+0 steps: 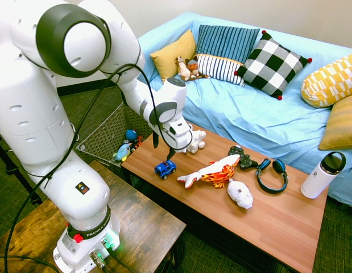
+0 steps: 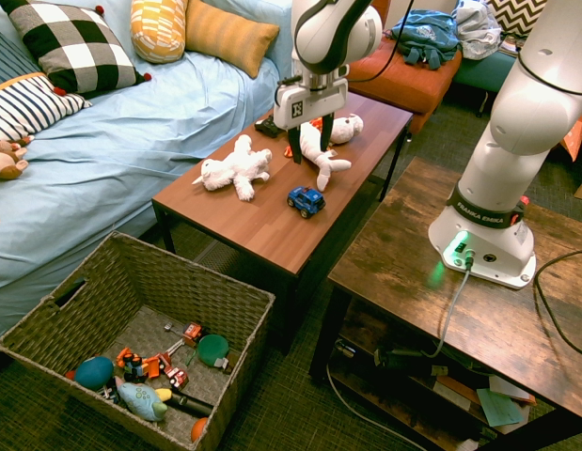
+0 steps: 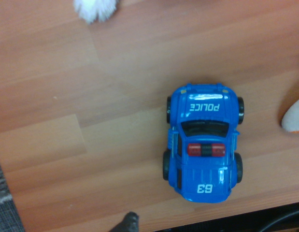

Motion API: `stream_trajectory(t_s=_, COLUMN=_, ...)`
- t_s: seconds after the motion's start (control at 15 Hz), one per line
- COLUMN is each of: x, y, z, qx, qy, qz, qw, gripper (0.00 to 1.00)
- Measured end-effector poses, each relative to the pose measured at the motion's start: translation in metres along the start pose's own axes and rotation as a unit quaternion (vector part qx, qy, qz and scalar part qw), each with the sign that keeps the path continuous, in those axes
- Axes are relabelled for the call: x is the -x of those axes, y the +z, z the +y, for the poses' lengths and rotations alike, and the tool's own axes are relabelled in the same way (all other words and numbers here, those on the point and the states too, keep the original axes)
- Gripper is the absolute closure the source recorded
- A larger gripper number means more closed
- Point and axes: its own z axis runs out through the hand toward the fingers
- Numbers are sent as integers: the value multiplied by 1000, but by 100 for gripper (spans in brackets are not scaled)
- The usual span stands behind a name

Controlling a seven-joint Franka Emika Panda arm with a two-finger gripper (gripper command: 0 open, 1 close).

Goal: Put the toy car in the basket

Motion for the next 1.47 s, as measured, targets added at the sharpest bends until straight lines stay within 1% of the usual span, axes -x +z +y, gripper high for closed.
stream_trajectory(t_s=0.27, x=-16, y=59, z=-16, qx=14, qy=-7, qz=-24, qw=1000, gripper=0)
stream_trajectory(t_s=0.4, x=-27, y=80, z=-24, qx=23, qy=-4, qz=-34, qw=999, gripper=0)
stream_trajectory(t_s=0.47, x=-31, y=89, z=-26, qx=26, qy=-2, qz=-39, qw=999, gripper=100)
stream_trajectory(t_s=0.73, x=-35, y=105, z=-32, qx=39, qy=-4, qz=-40, qw=998, gripper=100)
stream_trajectory(t_s=1.47, x=-48, y=109, z=-35, qx=43, qy=-4, qz=-35, qw=998, gripper=100)
